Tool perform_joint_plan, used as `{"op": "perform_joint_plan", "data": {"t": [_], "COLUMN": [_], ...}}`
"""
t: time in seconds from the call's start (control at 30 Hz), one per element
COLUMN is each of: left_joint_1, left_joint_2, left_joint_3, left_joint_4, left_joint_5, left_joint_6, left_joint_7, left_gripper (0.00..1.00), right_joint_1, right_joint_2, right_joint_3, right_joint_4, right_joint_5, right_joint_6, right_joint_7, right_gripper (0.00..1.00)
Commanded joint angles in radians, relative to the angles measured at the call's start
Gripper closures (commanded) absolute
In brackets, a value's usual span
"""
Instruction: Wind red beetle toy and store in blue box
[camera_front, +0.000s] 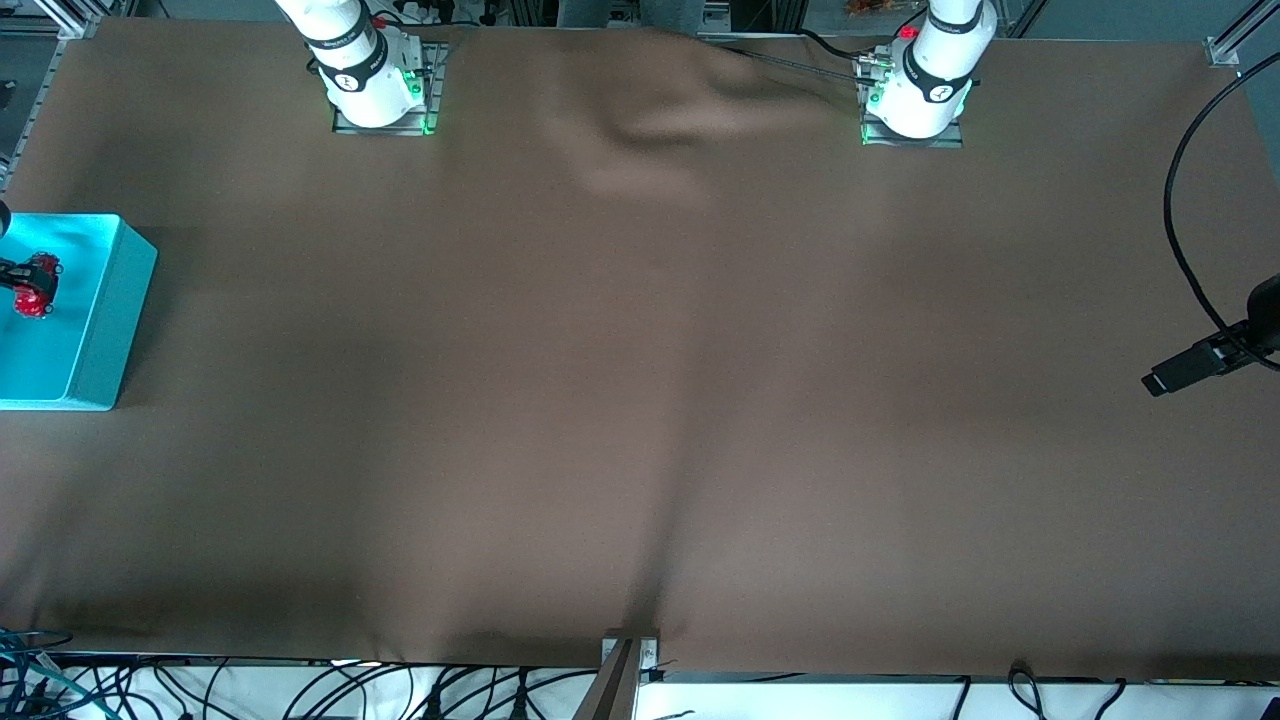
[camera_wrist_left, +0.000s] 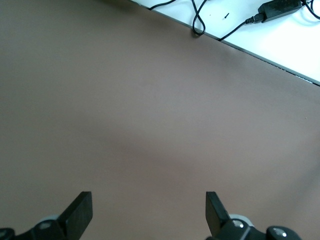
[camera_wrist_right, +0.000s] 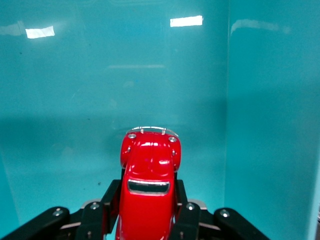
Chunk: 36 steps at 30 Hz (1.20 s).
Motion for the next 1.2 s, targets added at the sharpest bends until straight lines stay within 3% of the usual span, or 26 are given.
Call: {"op": "perform_joint_plan", "data": {"t": [0.0, 0.37, 1.17], "left_joint_1": [-0.003, 0.000, 0.002], "left_joint_2": [0.002, 0.002, 0.002], "left_joint_3": [0.000, 0.000, 0.000], "left_joint_4": [0.014, 0.014, 0.014], "left_joint_5": [0.017, 0.017, 0.017], "left_joint_6": [-0.002, -0.002, -0.002], "left_joint_7": [0.025, 0.025, 0.025], "left_gripper": [0.00, 0.00, 0.00], "right_joint_1": [-0.018, -0.010, 0.094], "right_joint_2": [-0.024, -0.102, -0.383], "right_joint_3": [0.024, 0.056, 0.064], "right_joint_4": [0.012, 0.020, 0.047], "right_joint_5": [0.012, 0.012, -0.003], "right_joint_6": [-0.004, -0.107, -0.515], "right_joint_7": [-0.009, -0.009, 0.014], "right_gripper": [0.00, 0.00, 0.00]}}
